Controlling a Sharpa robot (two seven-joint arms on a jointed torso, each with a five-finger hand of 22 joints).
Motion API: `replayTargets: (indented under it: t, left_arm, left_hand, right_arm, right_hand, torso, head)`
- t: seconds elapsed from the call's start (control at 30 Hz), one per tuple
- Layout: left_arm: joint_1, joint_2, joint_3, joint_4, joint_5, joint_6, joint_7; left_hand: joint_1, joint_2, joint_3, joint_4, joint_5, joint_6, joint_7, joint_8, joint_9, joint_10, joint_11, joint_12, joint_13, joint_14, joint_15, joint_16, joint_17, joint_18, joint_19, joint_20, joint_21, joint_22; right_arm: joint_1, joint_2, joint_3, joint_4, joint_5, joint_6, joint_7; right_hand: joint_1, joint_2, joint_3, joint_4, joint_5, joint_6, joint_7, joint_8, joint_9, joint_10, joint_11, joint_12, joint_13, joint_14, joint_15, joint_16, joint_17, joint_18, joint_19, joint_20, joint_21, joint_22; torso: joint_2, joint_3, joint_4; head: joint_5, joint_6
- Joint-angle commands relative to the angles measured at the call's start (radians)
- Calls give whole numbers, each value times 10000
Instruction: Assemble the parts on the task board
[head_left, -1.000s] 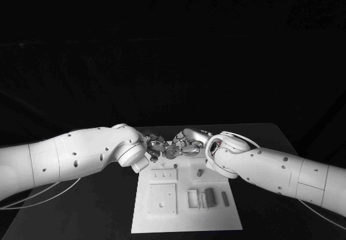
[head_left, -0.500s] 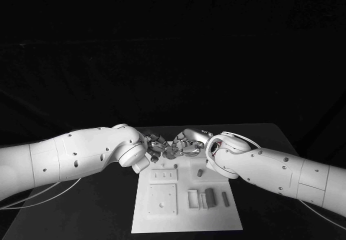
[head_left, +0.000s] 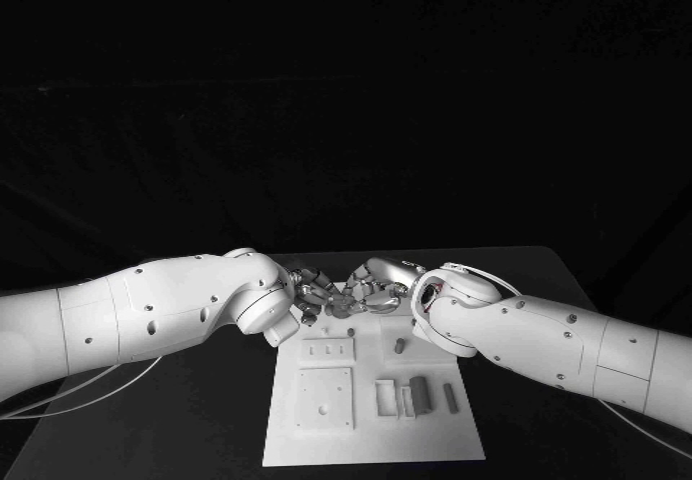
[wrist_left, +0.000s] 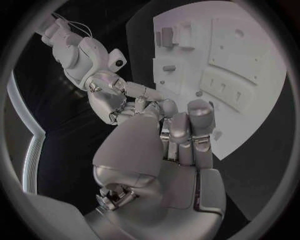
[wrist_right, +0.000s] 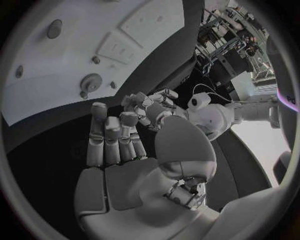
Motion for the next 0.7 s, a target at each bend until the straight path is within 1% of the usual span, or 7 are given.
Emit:
replayTargets:
  t: [0.03, 0.23, 0.3, 0.37, 0.47, 0.53, 0.7]
  left_arm:
    - [13, 19, 7, 24, 188, -52, 180]
    - [13, 28, 7, 2, 424, -229, 250]
    - [13, 46, 7, -14, 503, -324, 277]
    - [13, 48, 7, -11, 588, -416, 303]
    - [13, 50, 7, -15, 714, -528, 347]
    - [13, 51, 7, -25, 804, -596, 374]
    - [13, 53, 7, -53, 969, -694, 416]
  left_hand:
    - [293, 66, 178, -107, 21, 92, 16, 14, 48, 40, 30, -72, -19, -38, 12, -13, 16, 1794, 178, 12, 39, 30]
    - [729, 18, 495, -337, 16, 115, 12, -4, 77, 44, 27, -146, -71, -61, 13, -8, 39, 1760, 110, 27, 45, 71]
    - [872, 0, 608, -442, 20, 137, 9, -1, 88, 57, 25, -208, -109, -63, 12, -3, 46, 1749, 85, 30, 46, 85]
    - [984, -19, 710, -541, 16, 163, 7, 3, 98, 99, 24, -256, -144, -66, 12, 3, 53, 1736, 59, 34, 48, 99]
    - [1086, -47, 845, -658, 11, 266, -5, 40, 123, 168, 14, -309, -182, -64, 5, 20, 70, 1720, 34, 36, 56, 120]
    - [1112, -70, 939, -724, 10, 345, -16, 61, 137, 215, 3, -353, -210, -62, -2, 34, 84, 1709, 23, 34, 69, 139]
    - [1067, -109, 1108, -834, 10, 495, -47, 88, 156, 307, -24, -447, -264, -53, -28, 67, 113, 1686, -4, 24, 92, 179]
  right_arm:
    - [-5, 17, 0, 21, -104, 214, 36]
    - [-5, 18, 0, 17, -103, 235, 34]
    - [-5, 17, -1, 9, -103, 243, 18]
    - [-5, 23, -2, -1, -103, 255, 8]
    - [-5, 28, -5, -13, -91, 297, -7]
    - [-5, 32, -7, -24, -86, 351, -18]
    - [-5, 31, -15, -68, -86, 453, -71]
  right_hand:
    - [-112, 10, 50, -5, 41, 166, 175, 23, 10, 73, 0, 11, -11, -16, -69, 27, -14, 113, 56, -18, 53, 117]
    - [-126, -12, 44, -7, 24, 157, 177, 14, 9, 73, 1, 7, -15, -16, -69, 21, -20, 113, 55, -19, 49, 116]
    - [-147, -45, 37, -5, -6, 128, 185, -7, 4, 68, 7, -3, -20, -19, -65, 12, -27, 113, 50, -19, 41, 113]
    - [-200, -125, 11, 3, -62, 65, 206, -50, -8, 46, 27, -24, -30, -32, -50, -8, -39, 113, 33, -12, 23, 106]
    - [-307, -242, -25, 18, -173, -110, 270, -162, -47, -19, 89, -69, -48, -76, 3, -52, -63, 113, -12, 11, -26, 87]
    - [-424, -351, -57, 29, -257, -375, 360, -327, -119, -97, 175, -107, -61, -130, 83, -96, -86, 113, -66, 41, -85, 64]
    - [-545, -460, -103, 31, -310, -644, 473, -497, -206, -215, 284, -140, -71, -206, 190, -142, -112, 113, -135, 83, -155, 42]
  torso:
    - [4, 2, -1]
    - [4, 2, -1]
    - [3, 3, 2]
    - [1, 3, 4]
    - [-3, 4, 0]
    - [-2, 5, -5]
    - [0, 6, -7]
  head:
    - [0, -4]
    - [2, -18]
    - [-4, -20]
    - [-13, -14]
    - [-8, -18]
    - [-2, -22]
    - [8, -24]
